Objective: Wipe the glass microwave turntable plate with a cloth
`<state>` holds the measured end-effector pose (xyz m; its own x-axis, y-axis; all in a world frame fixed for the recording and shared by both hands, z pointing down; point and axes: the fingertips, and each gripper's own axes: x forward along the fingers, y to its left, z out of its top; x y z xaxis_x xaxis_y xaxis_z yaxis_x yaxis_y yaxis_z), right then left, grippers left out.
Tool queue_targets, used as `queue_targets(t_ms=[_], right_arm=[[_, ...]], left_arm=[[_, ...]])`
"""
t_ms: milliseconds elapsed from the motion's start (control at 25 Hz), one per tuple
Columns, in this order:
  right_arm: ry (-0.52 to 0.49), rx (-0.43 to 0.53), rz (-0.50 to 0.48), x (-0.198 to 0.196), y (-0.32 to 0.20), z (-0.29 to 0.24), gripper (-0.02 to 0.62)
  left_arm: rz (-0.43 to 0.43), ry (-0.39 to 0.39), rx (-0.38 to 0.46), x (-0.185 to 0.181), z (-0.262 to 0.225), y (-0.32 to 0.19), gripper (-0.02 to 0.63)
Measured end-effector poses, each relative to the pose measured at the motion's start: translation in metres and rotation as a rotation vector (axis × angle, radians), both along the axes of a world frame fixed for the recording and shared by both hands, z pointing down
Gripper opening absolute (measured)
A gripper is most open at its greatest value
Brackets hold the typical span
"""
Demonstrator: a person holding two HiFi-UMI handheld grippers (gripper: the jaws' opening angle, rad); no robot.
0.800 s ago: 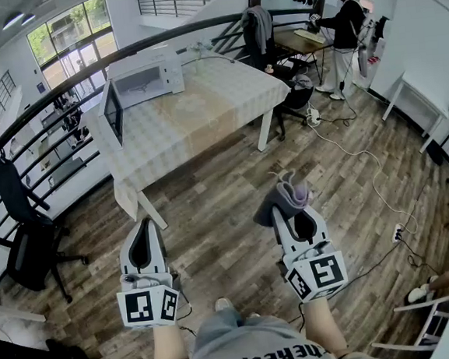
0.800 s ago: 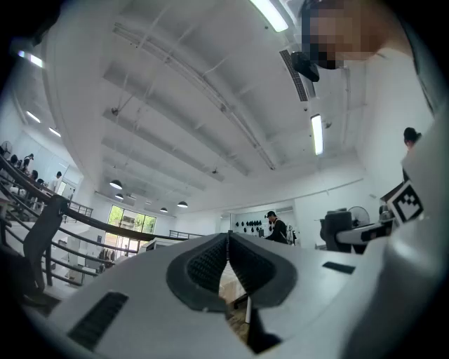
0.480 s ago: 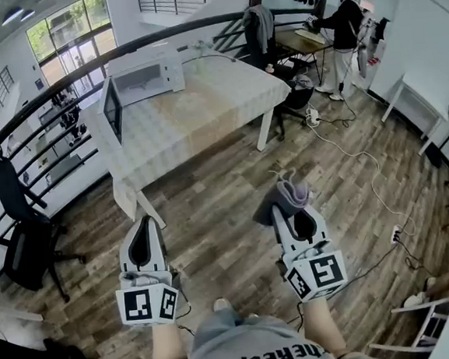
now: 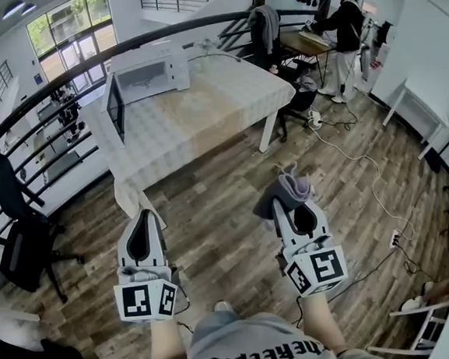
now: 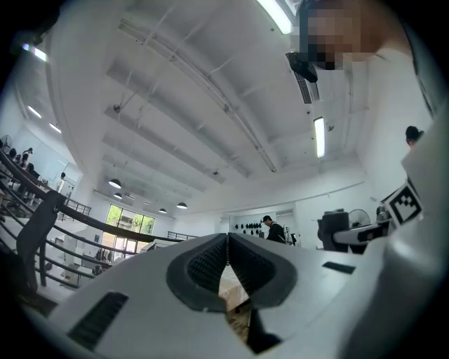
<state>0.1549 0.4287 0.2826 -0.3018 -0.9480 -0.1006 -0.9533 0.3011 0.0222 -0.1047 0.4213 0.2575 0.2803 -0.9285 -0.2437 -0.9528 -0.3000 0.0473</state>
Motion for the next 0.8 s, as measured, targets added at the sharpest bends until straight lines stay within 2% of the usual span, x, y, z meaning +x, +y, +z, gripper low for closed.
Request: queue_targets(t_ms=[160,440,800], right_arm=[[-0.023,0.022,0.021,-0.008,-0.012,-0.004,0.112],[0.016,-0.017,-0.001,-0.025,-0.041,0.009,0.112],[0.031,-0.032,-0.045,-0.029,-0.120,0.022,0.112]], left_arm=[[0.013,-0.022,0.016,-0.013,0.000,-0.009,0.012],[0.021,-0.017,0.000,-0.027,0.011,-0.039,0.012],[0.006,-0.017,-0.018,-0.024,0.024,-0.110,0.012]])
